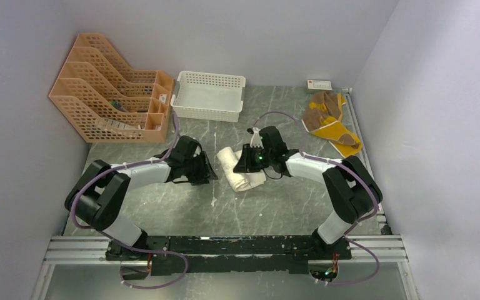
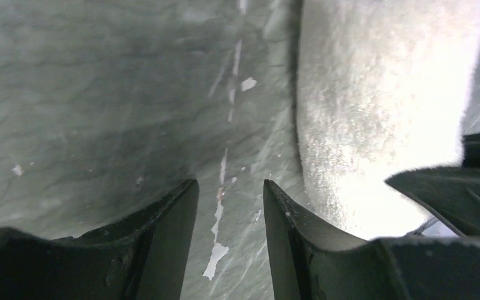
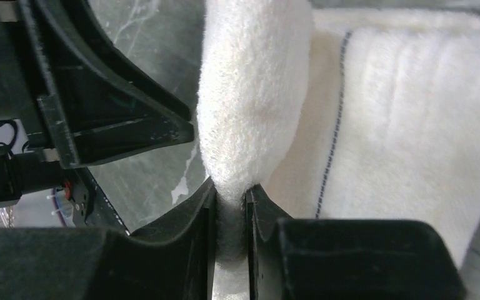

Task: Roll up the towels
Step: Roll the towel at the center of the board.

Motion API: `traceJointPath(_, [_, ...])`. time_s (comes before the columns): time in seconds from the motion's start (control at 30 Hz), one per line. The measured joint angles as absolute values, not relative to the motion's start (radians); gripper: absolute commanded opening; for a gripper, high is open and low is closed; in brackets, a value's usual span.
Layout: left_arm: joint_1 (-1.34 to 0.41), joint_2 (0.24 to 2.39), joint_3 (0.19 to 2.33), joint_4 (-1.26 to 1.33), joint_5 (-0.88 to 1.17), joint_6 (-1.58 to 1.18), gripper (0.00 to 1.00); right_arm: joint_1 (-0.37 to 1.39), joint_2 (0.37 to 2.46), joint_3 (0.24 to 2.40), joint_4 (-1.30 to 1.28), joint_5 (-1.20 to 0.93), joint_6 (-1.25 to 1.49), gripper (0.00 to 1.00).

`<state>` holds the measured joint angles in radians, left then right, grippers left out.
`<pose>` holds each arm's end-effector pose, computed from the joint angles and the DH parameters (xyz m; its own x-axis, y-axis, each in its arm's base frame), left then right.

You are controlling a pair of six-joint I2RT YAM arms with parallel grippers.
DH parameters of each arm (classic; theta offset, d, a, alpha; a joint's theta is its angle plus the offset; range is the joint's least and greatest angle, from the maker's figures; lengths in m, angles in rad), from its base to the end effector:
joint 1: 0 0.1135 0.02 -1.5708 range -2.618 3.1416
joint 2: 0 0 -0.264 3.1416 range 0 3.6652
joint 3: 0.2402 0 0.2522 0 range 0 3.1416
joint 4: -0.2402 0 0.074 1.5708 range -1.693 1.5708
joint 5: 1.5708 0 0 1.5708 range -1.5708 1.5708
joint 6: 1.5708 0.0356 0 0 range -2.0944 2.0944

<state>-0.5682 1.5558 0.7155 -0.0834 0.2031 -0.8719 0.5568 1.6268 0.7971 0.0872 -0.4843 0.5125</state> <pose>0.2404 -0.1620 0.1482 -0.9146 -0.3057 -0.2647 -0.1098 0.8177 -0.5651 0.2647 0.1843 0.1655 -0.8724 -0.0319 -0.4878 -0.3799 0.6720 0.6356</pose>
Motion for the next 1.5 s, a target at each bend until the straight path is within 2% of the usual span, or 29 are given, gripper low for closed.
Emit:
traceJointPath(0.47, [-0.545, 1.552, 0.670, -0.038, 0.229, -0.888, 0.55, 0.698, 1.697, 0.859, 0.114, -0.459, 0.590, 0.20])
traceJointPath(0.67, [-0.538, 1.562, 0.669, -0.025, 0.241, -0.890, 0.55, 0.712, 1.715, 0.872, 0.139, -0.440, 0.668, 0.13])
traceJointPath(0.8, [-0.537, 1.556, 0.664, -0.026, 0.239, -0.889, 0.55, 0.710, 1.723, 0.806, 0.271, -0.458, 0.774, 0.08])
traceJointPath(0.93, [-0.508, 1.529, 0.664, -0.076, 0.229, -0.869, 0.55, 0.703, 1.783, 0.711, 0.506, -0.505, 0.923, 0.07])
traceJointPath(1.13, [-0.438, 1.476, 0.664, -0.152, 0.224, -0.829, 0.57, 0.705, 1.907, 0.624, 0.822, -0.548, 1.129, 0.09])
traceJointPath(1.27, [-0.430, 1.481, 0.665, -0.139, 0.237, -0.816, 0.57, 0.707, 1.934, 0.611, 0.894, -0.550, 1.189, 0.13])
traceJointPath(1.5, [-0.434, 1.525, 0.664, -0.029, 0.295, -0.803, 0.58, 0.709, 1.935, 0.625, 0.862, -0.541, 1.191, 0.15])
